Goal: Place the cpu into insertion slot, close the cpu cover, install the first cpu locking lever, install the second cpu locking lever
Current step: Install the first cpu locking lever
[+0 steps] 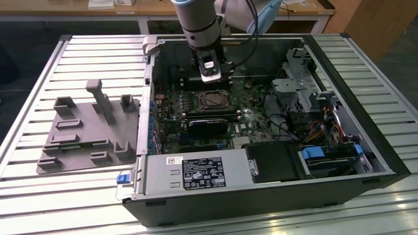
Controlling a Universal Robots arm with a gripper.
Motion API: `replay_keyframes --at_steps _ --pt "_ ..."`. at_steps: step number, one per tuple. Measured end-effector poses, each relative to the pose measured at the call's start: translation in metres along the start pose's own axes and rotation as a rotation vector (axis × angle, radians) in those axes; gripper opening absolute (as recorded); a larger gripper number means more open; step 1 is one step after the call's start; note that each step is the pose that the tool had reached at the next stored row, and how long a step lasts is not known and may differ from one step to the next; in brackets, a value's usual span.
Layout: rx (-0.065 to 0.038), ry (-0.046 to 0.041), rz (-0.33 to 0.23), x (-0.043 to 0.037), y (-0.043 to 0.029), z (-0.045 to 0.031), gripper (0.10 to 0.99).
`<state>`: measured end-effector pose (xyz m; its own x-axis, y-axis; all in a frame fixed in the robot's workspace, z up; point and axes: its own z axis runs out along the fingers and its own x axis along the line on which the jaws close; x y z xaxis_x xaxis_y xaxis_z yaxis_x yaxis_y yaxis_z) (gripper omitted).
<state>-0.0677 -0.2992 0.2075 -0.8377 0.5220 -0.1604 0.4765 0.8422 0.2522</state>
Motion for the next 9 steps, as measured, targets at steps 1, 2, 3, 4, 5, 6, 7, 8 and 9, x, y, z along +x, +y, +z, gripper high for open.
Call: replay_keyframes --at_steps 1,2,3,4,5,6,7,8,9 --pt "0.010 0.0113 0.001 -0.0004 0.0002 0.0003 0.102" --pt "0.020 0.0240 0.003 -0.0007 0.0004 0.0007 0.102" --pt "0.031 0.0369 0.005 -0.0011 0.0006 0.0010 0.102" --pt "0.042 0.0516 0.007 -0.0017 0.0009 0.0013 0.102" --pt "0.052 0.0658 0.009 -0.0021 0.0011 0.0017 0.102" --pt "0.060 0.0781 0.011 -0.0025 0.0013 0.0019 0.102" --pt "0.063 0.0827 0.011 -0.0026 0.0013 0.0019 0.102" --pt "0.063 0.0830 0.011 -0.0026 0.0013 0.0019 0.102" --pt "0.063 0.0832 0.012 -0.0026 0.0013 0.0019 0.102"
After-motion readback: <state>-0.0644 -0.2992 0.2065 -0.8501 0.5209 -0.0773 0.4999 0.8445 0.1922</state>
